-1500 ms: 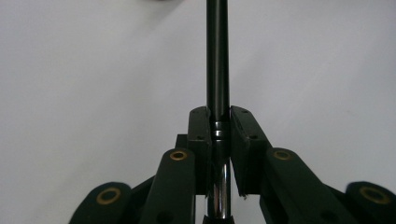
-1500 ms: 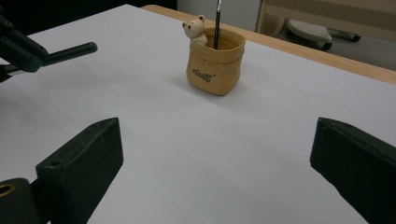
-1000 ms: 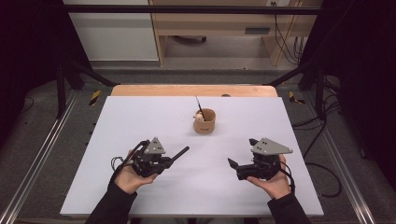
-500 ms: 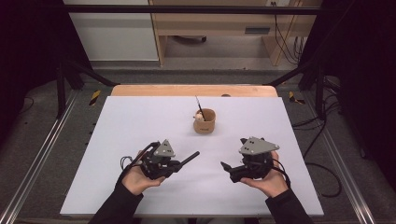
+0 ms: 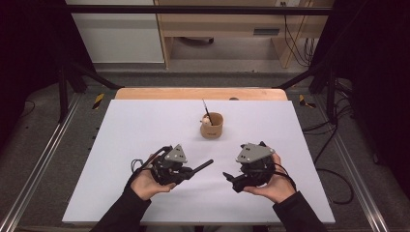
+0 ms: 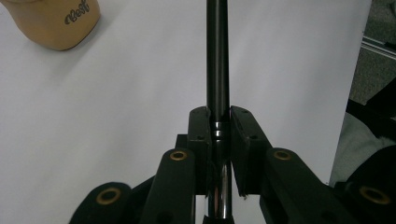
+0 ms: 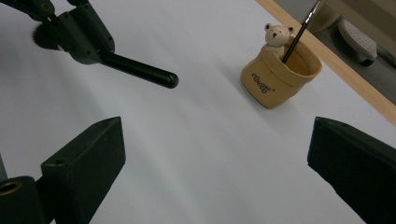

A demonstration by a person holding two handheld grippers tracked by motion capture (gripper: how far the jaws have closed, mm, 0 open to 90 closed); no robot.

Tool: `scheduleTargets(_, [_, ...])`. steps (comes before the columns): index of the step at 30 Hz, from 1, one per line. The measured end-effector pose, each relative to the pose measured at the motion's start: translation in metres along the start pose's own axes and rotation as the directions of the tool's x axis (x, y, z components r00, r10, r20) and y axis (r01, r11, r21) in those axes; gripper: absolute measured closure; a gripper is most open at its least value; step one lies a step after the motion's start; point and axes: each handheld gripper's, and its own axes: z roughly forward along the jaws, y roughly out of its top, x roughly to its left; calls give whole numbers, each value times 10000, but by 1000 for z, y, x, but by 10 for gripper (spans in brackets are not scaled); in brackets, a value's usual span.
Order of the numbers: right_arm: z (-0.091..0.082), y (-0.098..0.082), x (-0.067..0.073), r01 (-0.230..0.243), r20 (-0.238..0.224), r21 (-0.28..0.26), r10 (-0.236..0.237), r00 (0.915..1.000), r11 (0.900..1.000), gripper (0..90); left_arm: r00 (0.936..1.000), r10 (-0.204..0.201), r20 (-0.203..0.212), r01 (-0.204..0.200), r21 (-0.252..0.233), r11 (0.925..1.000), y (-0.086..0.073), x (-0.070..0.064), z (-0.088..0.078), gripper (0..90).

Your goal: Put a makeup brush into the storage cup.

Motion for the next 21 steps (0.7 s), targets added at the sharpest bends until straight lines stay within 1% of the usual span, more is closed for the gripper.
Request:
scheduleTargets(5, [1, 5, 4, 252, -199, 180, -248, 9995, 9995, 52, 9995, 143, 287, -141, -75, 9999, 0, 0, 1, 788])
scheduleTargets(6, [2, 6, 4, 404, -266, 223, -398, 9989, 9989, 53, 9993, 101, 364, -95, -170, 9998, 0, -1, 2, 788])
scheduleTargets(8, [3, 8, 6, 576, -329, 324, -565, 9979, 9978, 53, 9988, 118, 466, -111, -146, 9998, 1, -1, 2, 788])
scheduleTargets(10, [4, 9, 7, 686, -450, 442, -666, 9968, 9967, 54, 9982, 241, 547, -238, -59, 9997, 2, 0, 3, 788])
scheduleTargets(14, [7, 11, 11, 1008, -642, 649, -966, 9932, 9928, 59, 9975, 234, 670, -222, -187, 9996, 3, 0, 6, 788])
scheduleTargets(16, [9, 12, 13, 1052, -673, 758, -1002, 9927, 9916, 60, 9964, 280, 804, -273, -90, 9996, 4, 1, 7, 788])
scheduleTargets(17, [9, 12, 13, 1180, -724, 792, -1124, 9910, 9898, 62, 9961, 279, 841, -270, -124, 9996, 4, 1, 8, 788])
scheduleTargets(19, [10, 13, 15, 1173, -739, 876, -1110, 9911, 9892, 62, 9951, 292, 946, -287, -70, 9996, 5, 2, 9, 788])
scheduleTargets(21, [11, 14, 16, 1376, -764, 923, -1308, 9885, 9862, 65, 9943, 319, 1015, -313, -76, 9995, 6, 2, 10, 788])
